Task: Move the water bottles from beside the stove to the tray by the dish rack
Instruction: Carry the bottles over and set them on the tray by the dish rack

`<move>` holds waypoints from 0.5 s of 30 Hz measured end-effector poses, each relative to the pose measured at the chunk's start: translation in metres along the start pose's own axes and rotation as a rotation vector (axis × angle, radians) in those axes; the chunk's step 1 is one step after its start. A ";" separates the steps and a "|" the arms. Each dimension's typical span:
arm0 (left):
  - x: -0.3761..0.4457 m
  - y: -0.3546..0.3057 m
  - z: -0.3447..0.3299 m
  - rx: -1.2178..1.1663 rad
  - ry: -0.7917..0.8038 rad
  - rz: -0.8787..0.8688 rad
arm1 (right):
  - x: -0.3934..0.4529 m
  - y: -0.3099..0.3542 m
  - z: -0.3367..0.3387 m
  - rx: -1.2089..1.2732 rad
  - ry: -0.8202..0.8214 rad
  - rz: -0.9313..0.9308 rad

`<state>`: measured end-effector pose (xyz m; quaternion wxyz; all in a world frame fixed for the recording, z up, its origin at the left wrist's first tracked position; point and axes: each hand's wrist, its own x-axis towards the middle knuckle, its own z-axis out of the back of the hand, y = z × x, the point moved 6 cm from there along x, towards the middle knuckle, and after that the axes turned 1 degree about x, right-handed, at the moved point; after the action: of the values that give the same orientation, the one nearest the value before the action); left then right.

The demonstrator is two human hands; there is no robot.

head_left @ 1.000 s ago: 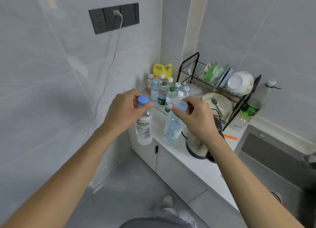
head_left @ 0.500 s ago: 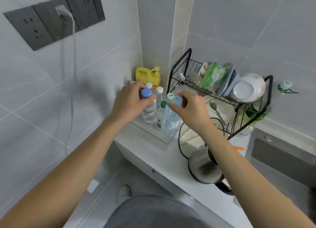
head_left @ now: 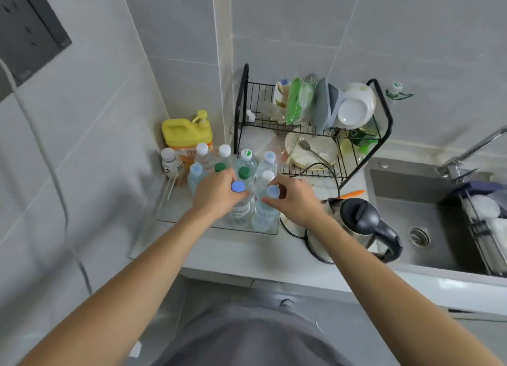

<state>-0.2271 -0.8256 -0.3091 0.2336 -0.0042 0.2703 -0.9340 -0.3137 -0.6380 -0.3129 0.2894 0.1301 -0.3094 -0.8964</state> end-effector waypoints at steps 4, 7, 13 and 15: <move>0.007 0.009 -0.023 0.029 0.073 -0.049 | -0.002 -0.003 -0.016 -0.040 -0.012 -0.042; 0.010 0.015 -0.033 0.045 0.104 -0.069 | 0.000 -0.002 -0.026 -0.089 -0.013 -0.049; 0.013 0.022 -0.038 0.033 0.102 -0.167 | -0.003 -0.005 -0.041 -0.123 -0.009 -0.039; 0.015 0.020 -0.037 0.074 0.126 -0.248 | -0.004 -0.005 -0.043 -0.135 -0.019 -0.012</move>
<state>-0.2364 -0.8285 -0.3525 0.0988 0.0296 0.2474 -0.9634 -0.2950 -0.6530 -0.3488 0.2894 0.1036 -0.2502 -0.9181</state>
